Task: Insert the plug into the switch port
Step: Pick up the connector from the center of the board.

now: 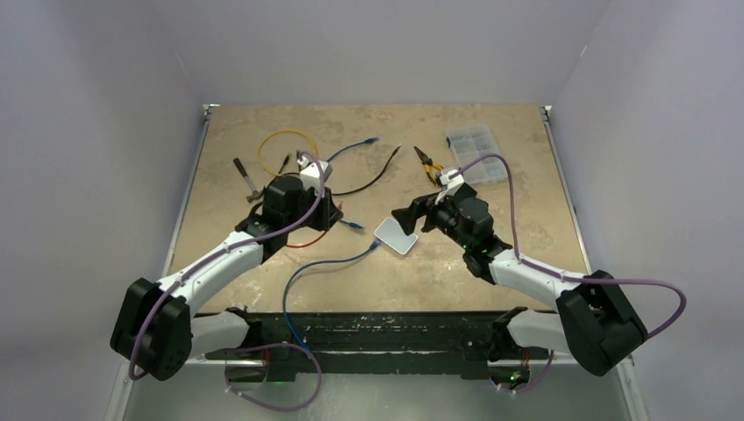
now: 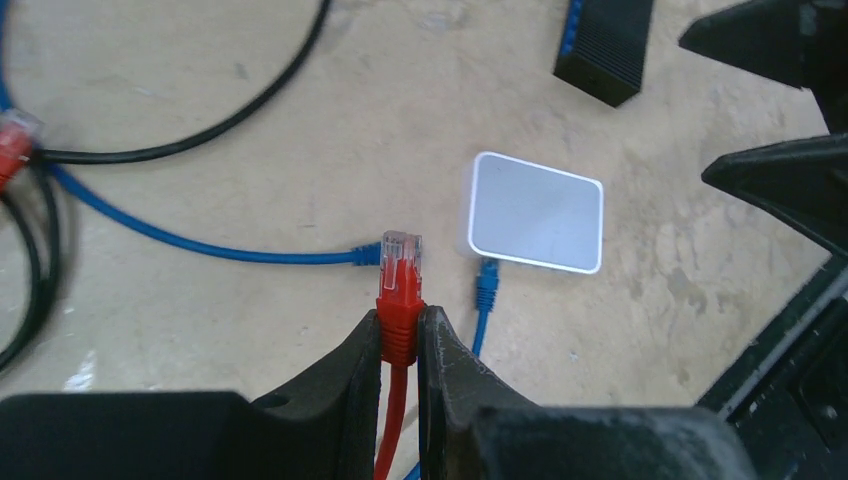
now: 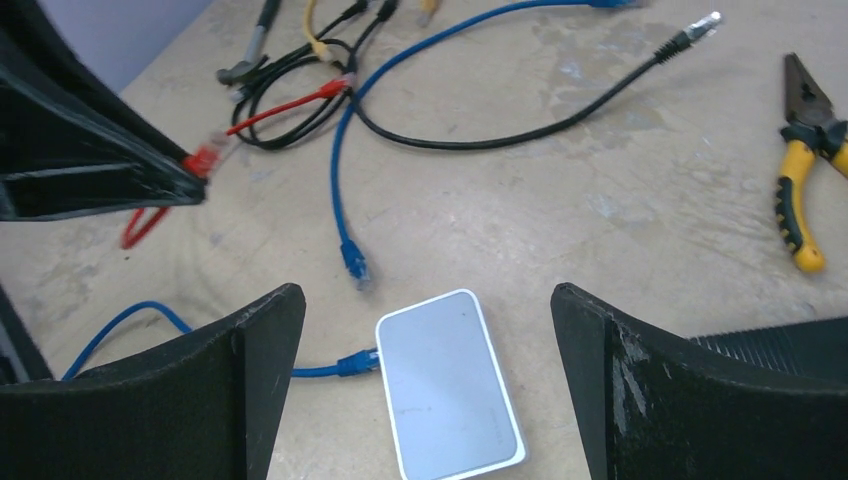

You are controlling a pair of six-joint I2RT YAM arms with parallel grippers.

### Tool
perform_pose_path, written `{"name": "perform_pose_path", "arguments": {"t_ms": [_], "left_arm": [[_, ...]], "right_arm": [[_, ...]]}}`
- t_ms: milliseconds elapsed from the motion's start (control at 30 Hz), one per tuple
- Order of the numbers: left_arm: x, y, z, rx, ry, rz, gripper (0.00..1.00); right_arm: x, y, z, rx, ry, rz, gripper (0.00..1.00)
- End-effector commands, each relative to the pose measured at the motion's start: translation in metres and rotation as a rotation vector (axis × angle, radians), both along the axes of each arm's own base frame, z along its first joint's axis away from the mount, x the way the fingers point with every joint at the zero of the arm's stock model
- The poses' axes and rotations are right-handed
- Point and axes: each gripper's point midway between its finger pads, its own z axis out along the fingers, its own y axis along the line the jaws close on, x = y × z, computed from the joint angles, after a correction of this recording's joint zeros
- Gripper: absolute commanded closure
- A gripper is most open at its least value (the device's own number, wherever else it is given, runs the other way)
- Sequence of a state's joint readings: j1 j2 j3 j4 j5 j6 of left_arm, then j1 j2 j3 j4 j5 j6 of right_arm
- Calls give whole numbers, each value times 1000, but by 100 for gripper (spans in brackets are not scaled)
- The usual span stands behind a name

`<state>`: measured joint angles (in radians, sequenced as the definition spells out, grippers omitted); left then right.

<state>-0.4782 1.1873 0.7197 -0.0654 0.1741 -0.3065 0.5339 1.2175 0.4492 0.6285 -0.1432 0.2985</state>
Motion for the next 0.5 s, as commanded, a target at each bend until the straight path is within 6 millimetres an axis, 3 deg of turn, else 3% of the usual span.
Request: {"name": "perform_pose_path", "arguments": {"t_ms": [0, 233, 467], "left_arm": [[-3, -40, 22, -191, -110, -175, 100], [-23, -62, 5, -118, -170, -331, 100], [-38, -72, 7, -90, -230, -437, 100]], "right_arm": [[-9, 19, 18, 31, -87, 139, 5], [-35, 45, 20, 53, -117, 368, 8], [-57, 60, 20, 82, -130, 534, 13]]}}
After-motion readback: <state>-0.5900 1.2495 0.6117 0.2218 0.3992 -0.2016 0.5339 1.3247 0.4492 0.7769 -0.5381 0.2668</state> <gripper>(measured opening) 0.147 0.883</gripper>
